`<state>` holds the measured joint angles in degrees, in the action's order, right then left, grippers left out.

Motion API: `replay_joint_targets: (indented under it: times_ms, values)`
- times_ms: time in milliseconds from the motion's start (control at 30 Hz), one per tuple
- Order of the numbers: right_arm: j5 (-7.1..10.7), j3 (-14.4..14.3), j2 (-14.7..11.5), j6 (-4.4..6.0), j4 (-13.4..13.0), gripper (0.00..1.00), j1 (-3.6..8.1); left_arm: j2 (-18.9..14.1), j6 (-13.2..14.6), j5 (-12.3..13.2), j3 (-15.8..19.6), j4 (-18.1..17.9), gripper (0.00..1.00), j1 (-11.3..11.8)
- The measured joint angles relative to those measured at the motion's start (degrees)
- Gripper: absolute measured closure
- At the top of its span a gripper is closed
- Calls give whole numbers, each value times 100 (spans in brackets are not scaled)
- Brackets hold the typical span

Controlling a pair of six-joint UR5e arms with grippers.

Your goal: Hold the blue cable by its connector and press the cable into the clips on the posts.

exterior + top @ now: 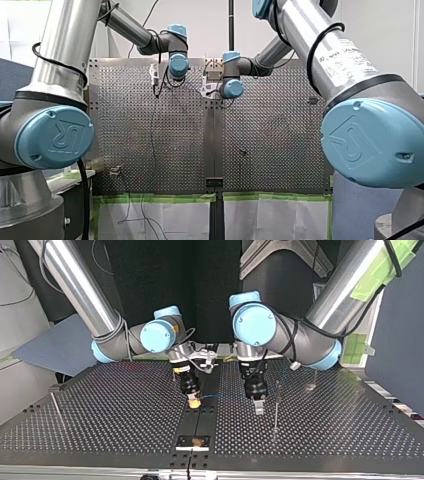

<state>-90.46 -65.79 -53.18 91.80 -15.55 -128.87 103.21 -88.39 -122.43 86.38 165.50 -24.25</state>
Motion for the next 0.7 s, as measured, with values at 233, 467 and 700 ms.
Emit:
replay_joint_targets:
  times_ms: [233, 467, 700]
  values:
    - [-6, -1, -1, 5, 14, 100, -6, 0, 83, -20, 0, -51, 4, -35]
    - [-8, 0, -1, 20, 22, 100, -6, 0, 89, -37, 0, -59, 88, -96]
    - [-14, 0, -1, 32, 27, 100, -5, 0, 87, -54, 0, -70, 100, -147]
